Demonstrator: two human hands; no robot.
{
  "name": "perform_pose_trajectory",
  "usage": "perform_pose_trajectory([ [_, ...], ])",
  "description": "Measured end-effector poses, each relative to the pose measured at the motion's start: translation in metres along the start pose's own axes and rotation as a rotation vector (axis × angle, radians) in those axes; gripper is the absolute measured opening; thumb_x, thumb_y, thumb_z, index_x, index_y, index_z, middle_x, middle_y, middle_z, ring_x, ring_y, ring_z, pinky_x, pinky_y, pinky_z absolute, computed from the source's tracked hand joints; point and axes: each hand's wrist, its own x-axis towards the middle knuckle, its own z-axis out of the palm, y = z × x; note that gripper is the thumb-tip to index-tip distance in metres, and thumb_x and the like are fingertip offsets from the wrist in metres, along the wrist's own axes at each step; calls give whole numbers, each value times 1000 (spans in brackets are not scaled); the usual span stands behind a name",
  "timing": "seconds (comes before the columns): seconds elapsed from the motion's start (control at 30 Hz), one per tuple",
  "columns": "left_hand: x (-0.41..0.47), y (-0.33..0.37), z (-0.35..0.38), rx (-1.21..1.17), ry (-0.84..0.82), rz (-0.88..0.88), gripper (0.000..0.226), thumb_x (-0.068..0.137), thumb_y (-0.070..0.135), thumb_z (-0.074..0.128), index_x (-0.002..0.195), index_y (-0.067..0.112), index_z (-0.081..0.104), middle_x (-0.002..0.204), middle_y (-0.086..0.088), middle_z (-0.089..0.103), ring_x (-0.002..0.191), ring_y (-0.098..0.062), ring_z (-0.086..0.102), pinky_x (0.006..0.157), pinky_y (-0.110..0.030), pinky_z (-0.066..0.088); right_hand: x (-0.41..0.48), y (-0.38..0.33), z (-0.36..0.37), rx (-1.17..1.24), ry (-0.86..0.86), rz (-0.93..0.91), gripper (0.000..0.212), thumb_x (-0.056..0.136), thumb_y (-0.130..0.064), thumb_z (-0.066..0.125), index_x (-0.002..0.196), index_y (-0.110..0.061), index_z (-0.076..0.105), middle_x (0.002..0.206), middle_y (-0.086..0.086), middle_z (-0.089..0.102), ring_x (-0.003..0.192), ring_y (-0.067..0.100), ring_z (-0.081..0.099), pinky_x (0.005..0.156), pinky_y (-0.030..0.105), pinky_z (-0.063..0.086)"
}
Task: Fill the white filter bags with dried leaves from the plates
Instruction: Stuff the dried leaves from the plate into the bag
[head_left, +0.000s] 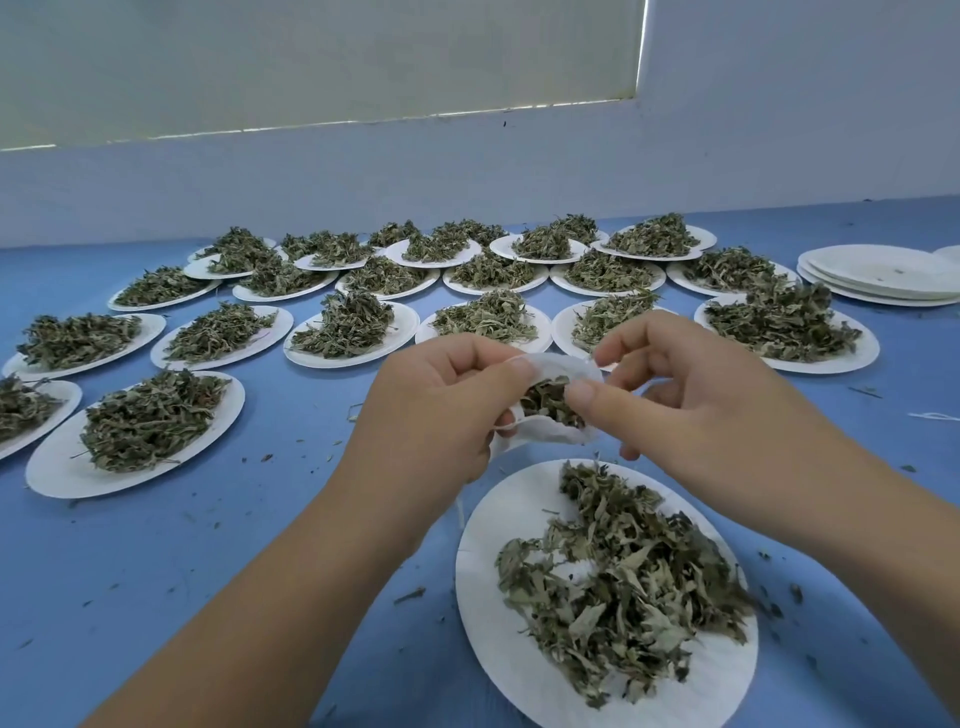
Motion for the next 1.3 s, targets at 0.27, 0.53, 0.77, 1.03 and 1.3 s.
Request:
perform_pose_trajectory([
  [0.27, -5, -4, 7, 90, -81, 147, 10, 88, 11, 66, 81, 8, 73, 43, 12, 46, 36, -2, 40, 40, -10, 31, 9, 1, 6, 105, -179, 41, 37, 70, -44, 76, 103, -43, 61, 82, 0, 65, 58, 6, 61, 56, 24, 48],
  [0.53, -6, -3, 6, 78, -118, 160, 12, 87, 16, 69, 76, 14, 74, 44, 9, 49, 38, -6, 38, 40, -15, 30, 35, -13, 20, -130, -115, 33, 17, 68, -17, 70, 80, -27, 62, 68, -3, 68, 58, 14, 61, 49, 25, 45],
  [0.77, 2, -4, 0, 98, 19, 161, 14, 84, 18, 70, 73, 9, 71, 44, 10, 48, 37, -3, 39, 40, -13, 31, 38, -14, 3, 12, -366, 70, 18, 88, -34, 63, 105, -31, 62, 77, -6, 68, 68, 8, 65, 60, 26, 55],
  [1.03, -2, -7, 7, 107, -39, 256, 14, 88, 8, 66, 75, 9, 70, 43, 11, 46, 39, -3, 41, 41, -10, 35, 51, -25, 24, -254, -236, 81, 20, 74, -10, 57, 58, -20, 50, 48, -6, 48, 46, 11, 41, 38, 17, 32],
  [1.3, 2, -3, -1, 57, 72, 197, 20, 86, 14, 67, 66, 18, 69, 47, 3, 48, 38, -8, 39, 38, -16, 35, 45, -16, 11, 137, -393, 29, 21, 80, -18, 67, 99, -27, 66, 86, -5, 66, 67, 3, 60, 60, 16, 50],
])
